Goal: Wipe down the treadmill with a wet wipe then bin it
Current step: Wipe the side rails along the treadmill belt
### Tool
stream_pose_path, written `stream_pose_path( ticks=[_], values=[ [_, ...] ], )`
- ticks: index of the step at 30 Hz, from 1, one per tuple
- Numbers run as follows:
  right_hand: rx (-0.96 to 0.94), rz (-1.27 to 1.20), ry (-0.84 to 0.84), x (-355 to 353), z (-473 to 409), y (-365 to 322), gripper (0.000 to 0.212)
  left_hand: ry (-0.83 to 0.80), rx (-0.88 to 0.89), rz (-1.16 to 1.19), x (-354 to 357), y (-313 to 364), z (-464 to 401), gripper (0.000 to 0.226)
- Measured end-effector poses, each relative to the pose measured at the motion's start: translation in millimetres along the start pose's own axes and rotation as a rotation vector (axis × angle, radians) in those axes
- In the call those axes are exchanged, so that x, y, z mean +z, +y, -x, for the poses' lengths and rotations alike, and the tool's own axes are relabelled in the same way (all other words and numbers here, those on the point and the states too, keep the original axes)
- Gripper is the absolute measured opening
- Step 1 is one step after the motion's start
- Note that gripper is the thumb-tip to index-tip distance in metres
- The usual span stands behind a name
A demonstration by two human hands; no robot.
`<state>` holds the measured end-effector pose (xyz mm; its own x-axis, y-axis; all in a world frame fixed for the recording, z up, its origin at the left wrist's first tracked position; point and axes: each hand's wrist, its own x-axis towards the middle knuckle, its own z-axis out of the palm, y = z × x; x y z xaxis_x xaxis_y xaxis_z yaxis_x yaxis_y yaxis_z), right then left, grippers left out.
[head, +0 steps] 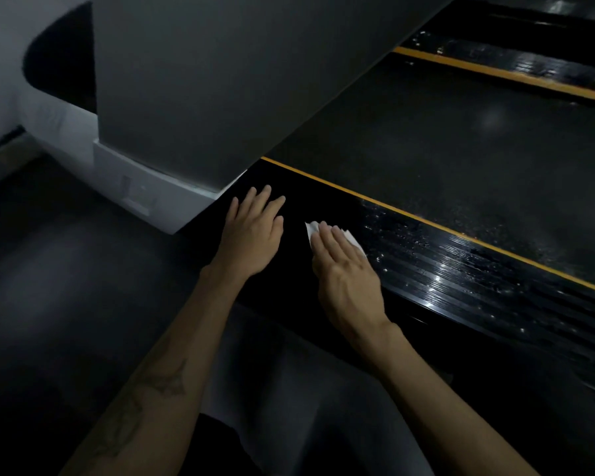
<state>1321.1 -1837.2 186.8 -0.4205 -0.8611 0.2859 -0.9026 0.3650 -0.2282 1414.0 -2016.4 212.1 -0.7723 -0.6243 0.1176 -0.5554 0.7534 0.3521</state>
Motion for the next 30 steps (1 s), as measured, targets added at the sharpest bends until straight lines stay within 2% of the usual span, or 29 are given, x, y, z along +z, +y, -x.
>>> stream_pose_path(
  ticks=[3,9,15,21,25,30],
  values=[
    [0.045,-0.016,0.011,5.0,-19.1,-13.8,0.061,-0.019,-0.022,-0.029,0.4,4.5,-0.4,0.05],
    [-0.122,-0.012,0.019,-7.2,22.9,-2.0,0.055,0.006,-0.019,-0.005,2.4,4.4,-2.1,0.052],
    [0.041,-0.006,0.046,-1.1,-0.6,1.8,0.054,-0.019,0.025,-0.006,5.5,15.6,-1.3,0.052],
    [-0.048,0.005,0.018,-0.7,13.6,-2.2,0.056,-0.023,0.046,0.014,9.8,18.9,-3.1,0.052],
    [0.021,0.053,0.039,-7.0,15.0,12.5,0.053,-0.021,0.058,-0.001,9.7,16.8,-6.4,0.052],
    [0.055,0.043,-0.007,-4.5,-4.2,-4.0,0.059,-0.035,0.041,-0.003,10.7,18.5,-4.8,0.053]
  ],
)
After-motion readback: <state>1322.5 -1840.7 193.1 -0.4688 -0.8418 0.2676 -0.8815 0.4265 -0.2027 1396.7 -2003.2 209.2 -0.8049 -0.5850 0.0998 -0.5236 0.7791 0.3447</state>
